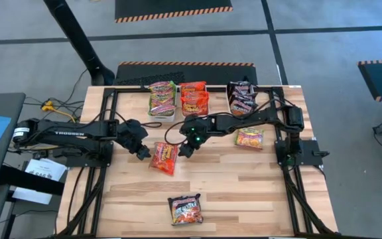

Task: Sort Maruchan noodles
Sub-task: Put the orange noodle pack into the middle white bin

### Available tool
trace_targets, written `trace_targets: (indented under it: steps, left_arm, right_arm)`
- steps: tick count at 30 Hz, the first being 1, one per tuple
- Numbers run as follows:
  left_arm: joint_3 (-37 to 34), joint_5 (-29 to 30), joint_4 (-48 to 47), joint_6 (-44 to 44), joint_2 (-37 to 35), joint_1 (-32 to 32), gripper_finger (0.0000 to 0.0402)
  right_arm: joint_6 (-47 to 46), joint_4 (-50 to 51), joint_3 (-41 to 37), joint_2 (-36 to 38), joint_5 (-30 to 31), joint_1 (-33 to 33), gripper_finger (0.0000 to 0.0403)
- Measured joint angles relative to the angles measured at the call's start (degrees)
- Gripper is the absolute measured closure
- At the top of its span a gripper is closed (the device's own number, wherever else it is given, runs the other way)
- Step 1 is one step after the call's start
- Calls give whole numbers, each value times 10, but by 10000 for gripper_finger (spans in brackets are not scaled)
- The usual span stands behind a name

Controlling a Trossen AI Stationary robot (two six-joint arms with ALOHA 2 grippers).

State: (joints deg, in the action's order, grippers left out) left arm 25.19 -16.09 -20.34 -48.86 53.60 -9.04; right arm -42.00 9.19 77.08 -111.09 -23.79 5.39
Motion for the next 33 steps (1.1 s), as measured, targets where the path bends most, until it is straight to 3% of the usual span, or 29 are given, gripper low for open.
trace_targets:
  steps: [5, 15, 20, 33]
  left_arm:
    - [0, -6, 10, -1, 0, 0, 293]
    - [0, 16, 17, -40, 0, 0, 293]
    - [0, 16, 21, -53, 1, 0, 295]
    - [1, 18, 64, -54, 91, 0, 299]
  right_arm:
    - [-64, -20, 1, -19, -5, 6, 163]
    - [-169, -65, -1, -66, -17, 4, 159]
    - [-190, -68, 0, -64, 27, 0, 159]
    - [-267, -111, 0, -102, 48, -20, 159]
